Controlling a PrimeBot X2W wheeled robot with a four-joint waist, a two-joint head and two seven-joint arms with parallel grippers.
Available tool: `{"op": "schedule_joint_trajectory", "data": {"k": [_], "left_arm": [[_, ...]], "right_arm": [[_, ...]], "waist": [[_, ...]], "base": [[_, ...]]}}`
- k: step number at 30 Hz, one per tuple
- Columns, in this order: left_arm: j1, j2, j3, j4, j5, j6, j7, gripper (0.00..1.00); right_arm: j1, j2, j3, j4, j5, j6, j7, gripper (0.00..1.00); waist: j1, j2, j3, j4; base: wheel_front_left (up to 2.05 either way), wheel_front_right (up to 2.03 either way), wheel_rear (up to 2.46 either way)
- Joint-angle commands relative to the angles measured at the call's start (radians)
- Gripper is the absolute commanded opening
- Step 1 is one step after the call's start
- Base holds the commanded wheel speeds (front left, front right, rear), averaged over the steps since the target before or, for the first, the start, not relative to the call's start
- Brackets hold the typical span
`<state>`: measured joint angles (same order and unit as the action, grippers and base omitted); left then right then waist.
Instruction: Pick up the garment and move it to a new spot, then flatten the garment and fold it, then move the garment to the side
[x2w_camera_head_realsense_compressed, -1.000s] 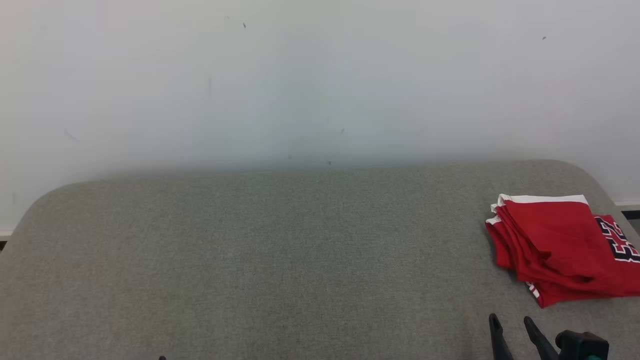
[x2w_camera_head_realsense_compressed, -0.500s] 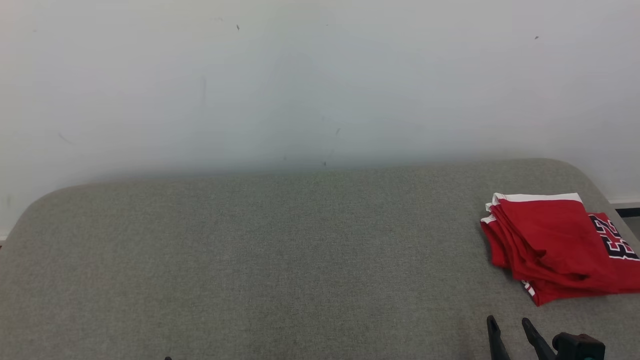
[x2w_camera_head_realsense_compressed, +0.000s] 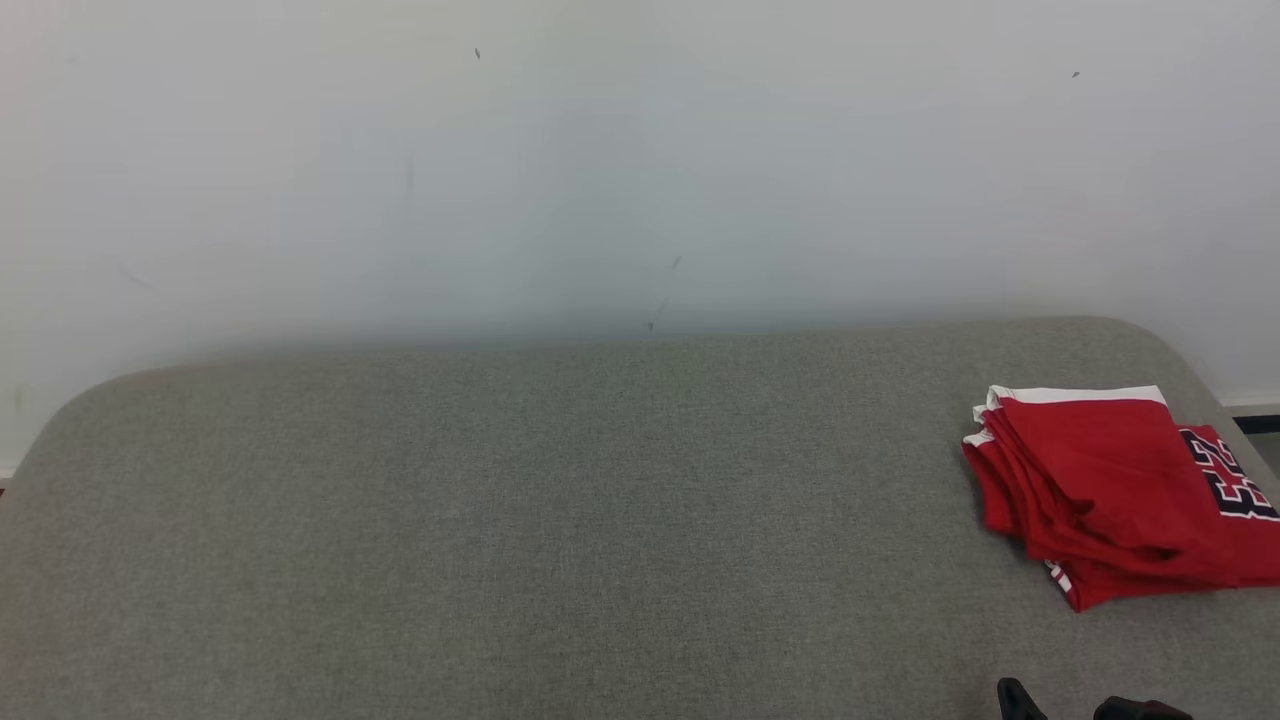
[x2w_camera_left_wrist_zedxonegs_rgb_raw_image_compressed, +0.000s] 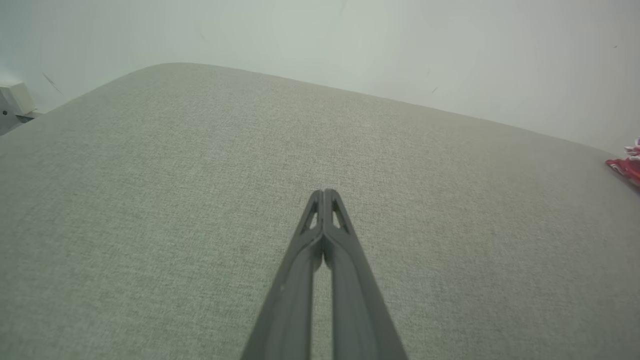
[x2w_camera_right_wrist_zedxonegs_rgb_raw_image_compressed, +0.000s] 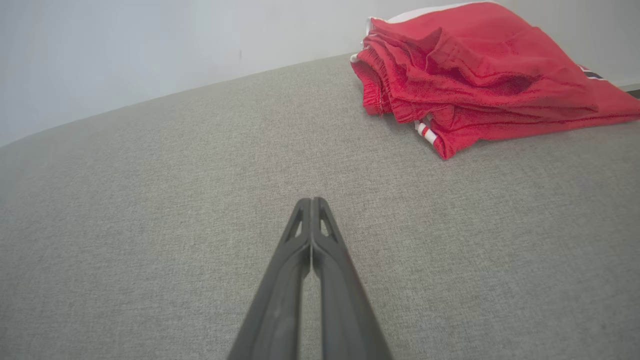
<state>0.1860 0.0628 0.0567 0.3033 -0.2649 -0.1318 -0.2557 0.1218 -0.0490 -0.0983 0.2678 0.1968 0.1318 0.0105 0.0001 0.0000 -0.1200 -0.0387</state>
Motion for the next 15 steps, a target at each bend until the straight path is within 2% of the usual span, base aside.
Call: {"op": "schedule_joint_trajectory", "data": {"k": [1, 15], "left_arm": [[-0.012, 0.001, 0.004, -0.007, -0.029, 0.000, 0.009, 0.00], [-0.085, -0.001, 0.011, -0.005, -0.291, 0.000, 0.078, 0.00]], "right_arm": [[-0.020, 0.000, -0.007, -0.005, 0.029, 0.000, 0.007, 0.00], [-0.073, -0.001, -0.012, 0.000, 0.305, 0.000, 0.027, 0.00]], "waist": [[0.0000, 0.0000, 0.001, 0.000], [0.0000, 0.0000, 0.017, 0.005]], "base": [[0.00, 0.00, 0.00], [0.00, 0.00, 0.00]]}}
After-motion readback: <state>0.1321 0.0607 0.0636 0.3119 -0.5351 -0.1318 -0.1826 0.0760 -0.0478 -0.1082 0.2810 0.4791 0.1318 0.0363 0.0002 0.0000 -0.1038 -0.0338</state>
